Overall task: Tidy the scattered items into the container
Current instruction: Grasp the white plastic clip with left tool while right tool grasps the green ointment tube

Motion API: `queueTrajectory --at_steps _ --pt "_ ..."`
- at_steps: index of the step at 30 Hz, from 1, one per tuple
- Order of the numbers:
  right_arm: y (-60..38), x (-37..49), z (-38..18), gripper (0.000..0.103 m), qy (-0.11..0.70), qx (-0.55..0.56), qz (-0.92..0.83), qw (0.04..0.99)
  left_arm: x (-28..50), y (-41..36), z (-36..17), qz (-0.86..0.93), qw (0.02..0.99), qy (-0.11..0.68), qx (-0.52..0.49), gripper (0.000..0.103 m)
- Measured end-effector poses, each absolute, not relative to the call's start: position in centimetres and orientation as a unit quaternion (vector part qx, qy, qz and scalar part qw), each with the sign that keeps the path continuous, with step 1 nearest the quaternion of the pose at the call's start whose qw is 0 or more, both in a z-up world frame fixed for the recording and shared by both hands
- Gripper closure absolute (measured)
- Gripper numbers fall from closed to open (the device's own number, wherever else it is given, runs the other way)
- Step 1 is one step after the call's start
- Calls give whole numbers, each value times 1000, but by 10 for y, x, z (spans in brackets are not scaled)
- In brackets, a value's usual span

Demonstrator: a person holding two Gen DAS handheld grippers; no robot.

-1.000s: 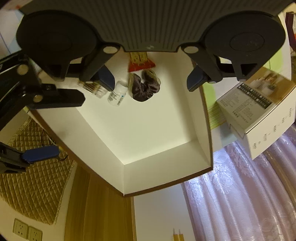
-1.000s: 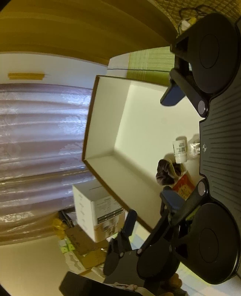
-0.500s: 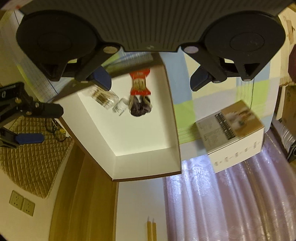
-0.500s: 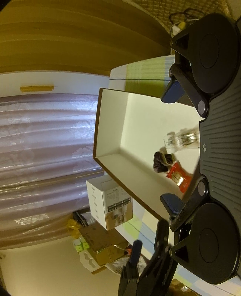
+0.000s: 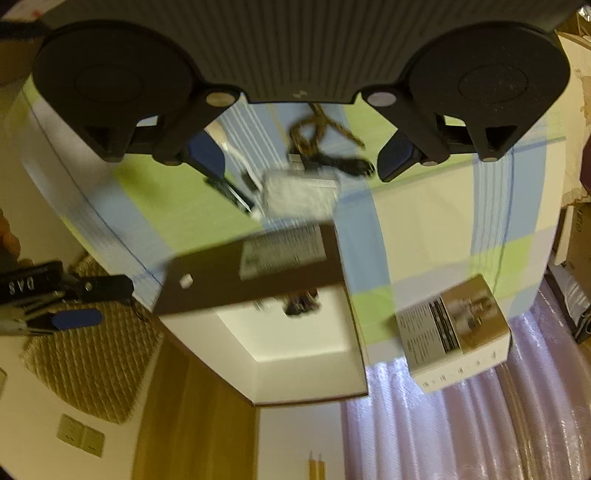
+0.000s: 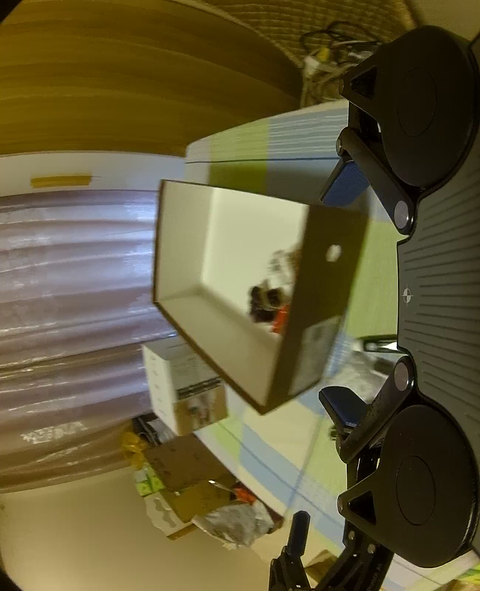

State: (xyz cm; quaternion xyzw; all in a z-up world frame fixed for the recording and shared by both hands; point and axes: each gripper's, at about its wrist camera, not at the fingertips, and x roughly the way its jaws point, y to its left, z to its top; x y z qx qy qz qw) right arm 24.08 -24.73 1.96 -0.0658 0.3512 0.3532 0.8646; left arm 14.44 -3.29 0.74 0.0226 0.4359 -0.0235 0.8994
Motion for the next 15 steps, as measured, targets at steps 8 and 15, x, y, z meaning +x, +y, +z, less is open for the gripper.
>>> queueTrajectory --at_steps 8,15 --pt "-271 203 -18 2 408 -78 332 847 112 -47 -31 -53 888 455 37 34" --pt "-285 184 -46 2 452 -88 315 830 112 -67 -63 -82 873 475 72 46"
